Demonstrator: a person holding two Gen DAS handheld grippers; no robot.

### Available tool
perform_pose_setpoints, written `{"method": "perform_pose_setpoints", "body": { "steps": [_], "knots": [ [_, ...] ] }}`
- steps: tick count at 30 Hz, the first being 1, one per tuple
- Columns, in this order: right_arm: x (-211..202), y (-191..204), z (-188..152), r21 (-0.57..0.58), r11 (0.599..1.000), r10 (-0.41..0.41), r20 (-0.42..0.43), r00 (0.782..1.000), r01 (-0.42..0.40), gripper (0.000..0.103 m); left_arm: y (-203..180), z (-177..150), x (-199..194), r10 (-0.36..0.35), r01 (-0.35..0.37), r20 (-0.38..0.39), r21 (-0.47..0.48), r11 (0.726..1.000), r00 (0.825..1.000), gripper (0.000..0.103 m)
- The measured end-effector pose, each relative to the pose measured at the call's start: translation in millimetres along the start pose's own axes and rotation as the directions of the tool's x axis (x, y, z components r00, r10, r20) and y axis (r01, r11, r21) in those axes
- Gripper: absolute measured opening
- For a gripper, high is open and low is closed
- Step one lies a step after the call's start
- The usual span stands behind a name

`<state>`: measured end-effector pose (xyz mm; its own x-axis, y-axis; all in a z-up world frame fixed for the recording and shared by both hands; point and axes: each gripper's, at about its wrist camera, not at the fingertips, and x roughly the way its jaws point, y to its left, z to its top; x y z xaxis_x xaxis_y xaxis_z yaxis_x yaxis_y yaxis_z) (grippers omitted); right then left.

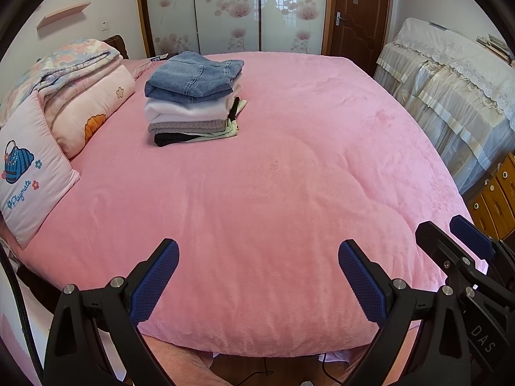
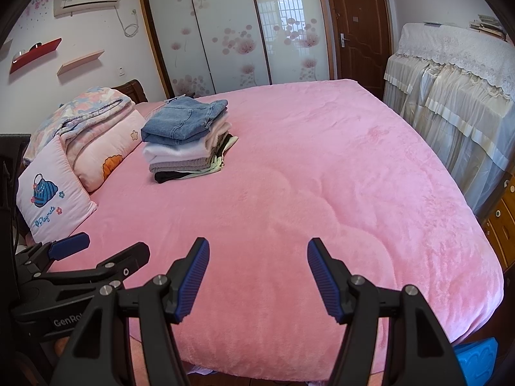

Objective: Fold large clothes

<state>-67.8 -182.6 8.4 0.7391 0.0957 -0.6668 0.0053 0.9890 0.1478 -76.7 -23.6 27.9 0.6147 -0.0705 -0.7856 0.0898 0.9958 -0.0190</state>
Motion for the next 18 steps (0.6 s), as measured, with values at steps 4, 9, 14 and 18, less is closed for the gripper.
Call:
{"method": "perform_pose_setpoints", "body": {
  "steps": [4,9,14,18],
  "knots": [
    [-0.2,0.7,-0.4,0.002,1.000,0.005,-0.001,1.000,-0.005,0.064,1.5,-1.2,-0.3,-0.001,0.001,0.002,0.001,1.000,1.000,0.099],
    [-0.7,1.5,-1.6,-0.001,1.000,0.011,-0.006,1.000,-0.011,0.064,2.9,-1.0,-0.3,0.001,-0.001,0.000,0.002,1.000,1.000,0.099],
    [0.0,2.5,-0.5,-0.003,1.000,0.007,-0.005,1.000,-0.007,0.067,7.1,-1.5,-0.9,0.001,-0.001,-0.002,0.002,1.000,1.000,0.099],
    [0.1,1.0,0.0,-0.003,1.000,0.008,-0.005,1.000,-0.008,0.068,7.5,-1.5,-0.6,0.001,-0.001,-0.003,0.003,1.000,1.000,0.099]
  ]
}}
